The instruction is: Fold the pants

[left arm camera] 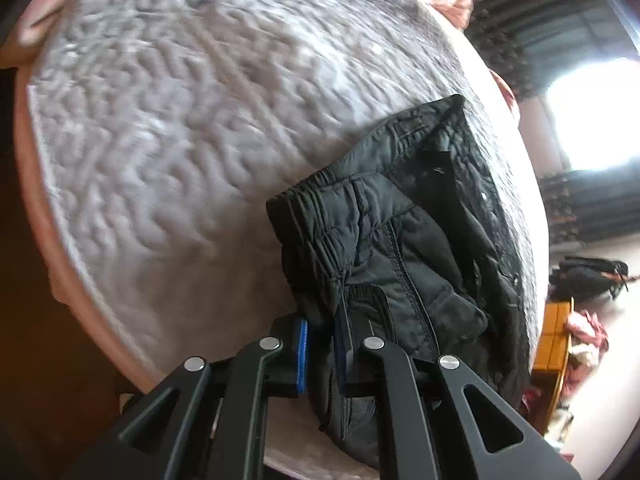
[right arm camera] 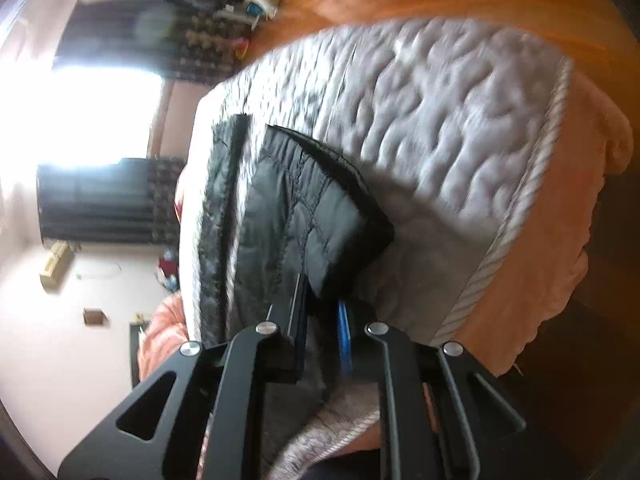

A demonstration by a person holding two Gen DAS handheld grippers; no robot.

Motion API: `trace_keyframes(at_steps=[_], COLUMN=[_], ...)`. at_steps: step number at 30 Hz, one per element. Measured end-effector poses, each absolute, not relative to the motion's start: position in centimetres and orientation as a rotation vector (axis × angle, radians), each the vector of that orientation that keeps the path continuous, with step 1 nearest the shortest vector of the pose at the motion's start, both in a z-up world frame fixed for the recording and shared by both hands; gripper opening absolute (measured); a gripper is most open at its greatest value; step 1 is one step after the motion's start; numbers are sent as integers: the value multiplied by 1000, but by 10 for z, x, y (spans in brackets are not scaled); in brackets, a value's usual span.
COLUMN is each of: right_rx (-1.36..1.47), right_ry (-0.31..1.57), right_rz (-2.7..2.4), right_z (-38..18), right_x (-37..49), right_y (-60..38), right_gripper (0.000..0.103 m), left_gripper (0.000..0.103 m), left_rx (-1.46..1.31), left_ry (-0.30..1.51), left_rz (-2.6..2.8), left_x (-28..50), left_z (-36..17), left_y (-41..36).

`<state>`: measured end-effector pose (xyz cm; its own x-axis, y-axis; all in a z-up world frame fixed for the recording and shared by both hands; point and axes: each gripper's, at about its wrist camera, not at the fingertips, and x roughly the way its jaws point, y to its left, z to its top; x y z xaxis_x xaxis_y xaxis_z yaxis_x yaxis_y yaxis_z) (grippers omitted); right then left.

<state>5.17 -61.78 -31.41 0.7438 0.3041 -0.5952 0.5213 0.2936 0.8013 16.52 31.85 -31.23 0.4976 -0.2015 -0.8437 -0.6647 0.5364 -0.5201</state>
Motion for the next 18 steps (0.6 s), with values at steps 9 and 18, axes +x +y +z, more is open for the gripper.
trace_keyframes(at_steps=[9,18], right_rx=[1021,652], right_ry=[908,1128], right_rz=[-318,-100], right_z=[-278,-276], right_x=[62,160], right_y=[-601,-534], right_gripper=[45,73], left_gripper=[30,99], left_rx=[-816,-405], left_ry=[1121,989], left_rz=[381,218], left_x=[154,240], left_z=[-307,-211], left_y=[318,295])
